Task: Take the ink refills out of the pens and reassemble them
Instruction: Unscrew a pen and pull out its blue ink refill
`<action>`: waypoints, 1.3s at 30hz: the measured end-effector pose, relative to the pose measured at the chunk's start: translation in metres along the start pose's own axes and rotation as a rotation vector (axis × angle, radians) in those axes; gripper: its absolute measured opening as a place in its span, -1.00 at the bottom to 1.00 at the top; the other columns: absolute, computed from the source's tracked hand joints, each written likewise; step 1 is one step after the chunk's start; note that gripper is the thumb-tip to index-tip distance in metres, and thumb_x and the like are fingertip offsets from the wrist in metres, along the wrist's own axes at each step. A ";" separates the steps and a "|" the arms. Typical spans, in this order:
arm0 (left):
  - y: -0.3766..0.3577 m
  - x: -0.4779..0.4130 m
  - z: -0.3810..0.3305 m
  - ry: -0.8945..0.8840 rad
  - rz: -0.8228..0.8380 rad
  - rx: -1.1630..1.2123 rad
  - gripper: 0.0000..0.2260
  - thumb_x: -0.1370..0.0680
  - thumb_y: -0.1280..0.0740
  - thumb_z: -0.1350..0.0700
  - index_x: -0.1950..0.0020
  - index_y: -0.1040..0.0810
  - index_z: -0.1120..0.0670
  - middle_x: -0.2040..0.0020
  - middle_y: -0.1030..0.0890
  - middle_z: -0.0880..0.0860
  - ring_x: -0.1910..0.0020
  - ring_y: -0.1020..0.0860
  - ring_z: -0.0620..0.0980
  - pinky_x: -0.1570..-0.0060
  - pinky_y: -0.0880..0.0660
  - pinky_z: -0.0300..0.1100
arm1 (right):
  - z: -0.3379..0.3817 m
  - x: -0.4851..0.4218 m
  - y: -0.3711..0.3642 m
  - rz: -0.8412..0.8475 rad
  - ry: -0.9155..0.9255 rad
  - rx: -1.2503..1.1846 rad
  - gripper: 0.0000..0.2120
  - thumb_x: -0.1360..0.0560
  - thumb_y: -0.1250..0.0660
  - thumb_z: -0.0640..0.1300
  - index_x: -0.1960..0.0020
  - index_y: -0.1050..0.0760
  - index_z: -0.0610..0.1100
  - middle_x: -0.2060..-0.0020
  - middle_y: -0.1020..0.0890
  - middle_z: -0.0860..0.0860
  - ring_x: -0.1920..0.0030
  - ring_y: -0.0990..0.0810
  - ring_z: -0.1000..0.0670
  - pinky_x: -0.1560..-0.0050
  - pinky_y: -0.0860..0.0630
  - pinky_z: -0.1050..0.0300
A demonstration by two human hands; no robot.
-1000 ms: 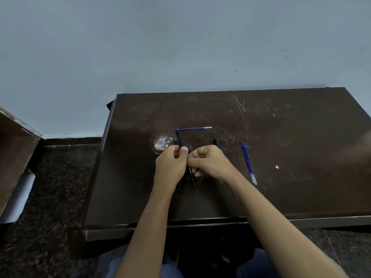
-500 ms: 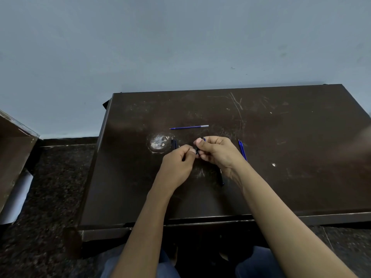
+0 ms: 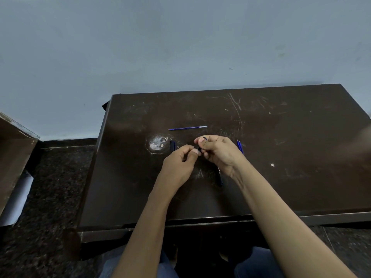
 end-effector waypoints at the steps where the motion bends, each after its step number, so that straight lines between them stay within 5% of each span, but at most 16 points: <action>1: 0.000 0.000 0.000 0.009 -0.003 0.001 -0.81 -0.61 -0.18 -0.04 0.11 -0.56 -0.11 0.32 -0.49 -0.04 0.34 -0.41 -0.10 0.28 -0.39 -0.17 | -0.001 0.000 -0.001 0.004 -0.005 -0.011 -0.87 -0.56 -0.25 -0.31 0.08 -0.58 -0.25 0.38 -0.53 -0.03 0.41 -0.48 0.13 0.37 -0.47 0.35; 6: 0.003 0.000 0.006 0.078 0.002 0.013 -0.69 -0.63 -0.13 -0.06 0.13 -0.61 -0.01 0.38 -0.43 -0.05 0.39 -0.38 -0.10 0.35 -0.33 -0.21 | 0.004 -0.006 0.028 -0.273 0.065 -0.207 -0.84 -0.57 -0.21 -0.31 0.14 -0.51 -0.19 0.35 -0.45 -0.03 0.40 -0.37 0.11 0.40 -0.37 0.30; 9: 0.014 0.000 0.010 0.082 -0.087 -0.002 -0.72 -0.63 -0.14 -0.01 0.11 -0.61 -0.01 0.36 -0.44 -0.05 0.38 -0.39 -0.11 0.34 -0.34 -0.24 | 0.009 -0.006 0.059 -0.426 0.109 0.094 -0.90 -0.51 -0.34 -0.19 0.18 -0.54 -0.16 0.38 -0.52 -0.01 0.42 -0.43 0.10 0.34 -0.43 0.25; 15: 0.018 -0.005 0.008 0.131 -0.116 -0.027 -0.82 -0.64 -0.12 0.13 -0.12 -0.49 0.07 0.14 -0.57 -0.05 0.31 -0.43 -0.19 0.36 -0.36 -0.40 | -0.006 -0.009 0.035 -0.335 0.080 0.899 -0.76 -0.31 -0.54 -0.03 0.15 -0.52 -0.06 0.23 -0.62 0.02 0.21 -0.60 0.05 0.16 -0.57 0.12; 22: 0.019 -0.003 0.015 0.116 -0.123 0.047 -0.79 -0.63 -0.16 0.04 -0.17 -0.52 0.04 0.19 -0.65 -0.03 0.31 -0.48 -0.16 0.22 -0.41 -0.20 | -0.021 -0.013 0.019 -0.196 0.038 1.041 -0.73 -0.33 -0.54 -0.02 0.10 -0.52 -0.08 0.14 -0.61 -0.03 0.10 -0.61 -0.02 0.01 -0.60 0.02; 25: 0.023 -0.003 0.011 0.092 -0.148 -0.036 -0.78 -0.63 -0.17 0.03 -0.08 -0.58 0.04 0.22 -0.65 -0.07 0.23 -0.51 -0.22 0.25 -0.35 -0.36 | -0.012 -0.012 0.023 -0.240 0.112 0.922 -0.84 -0.42 -0.46 -0.04 0.09 -0.59 -0.11 0.17 -0.64 -0.03 0.14 -0.61 0.03 0.04 -0.59 0.10; 31: 0.018 -0.003 0.005 0.042 -0.101 -0.098 -0.81 -0.62 -0.19 0.06 0.03 -0.59 0.03 0.24 -0.64 -0.10 0.21 -0.55 -0.23 0.28 -0.36 -0.45 | -0.021 -0.006 0.003 -0.044 -0.018 0.171 -0.78 -0.49 -0.40 -0.13 0.01 -0.61 -0.29 0.35 -0.62 -0.02 0.36 -0.53 0.13 0.28 -0.51 0.33; 39: 0.009 -0.001 -0.002 0.016 -0.058 -0.018 -0.68 -0.63 -0.17 0.01 0.24 -0.60 0.03 0.45 -0.52 -0.08 0.46 -0.44 -0.22 0.38 -0.35 -0.38 | -0.014 -0.005 -0.008 -0.014 0.037 -0.051 -0.86 -0.55 -0.27 -0.25 0.15 -0.52 -0.27 0.41 -0.43 -0.08 0.47 -0.41 0.10 0.35 -0.37 0.27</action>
Point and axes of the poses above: each hand's wrist, its own x-axis away from the middle knuckle, its own y-axis out of the back of the hand, z = x × y, the point moved 9 cm from there along -x, towards the middle knuckle
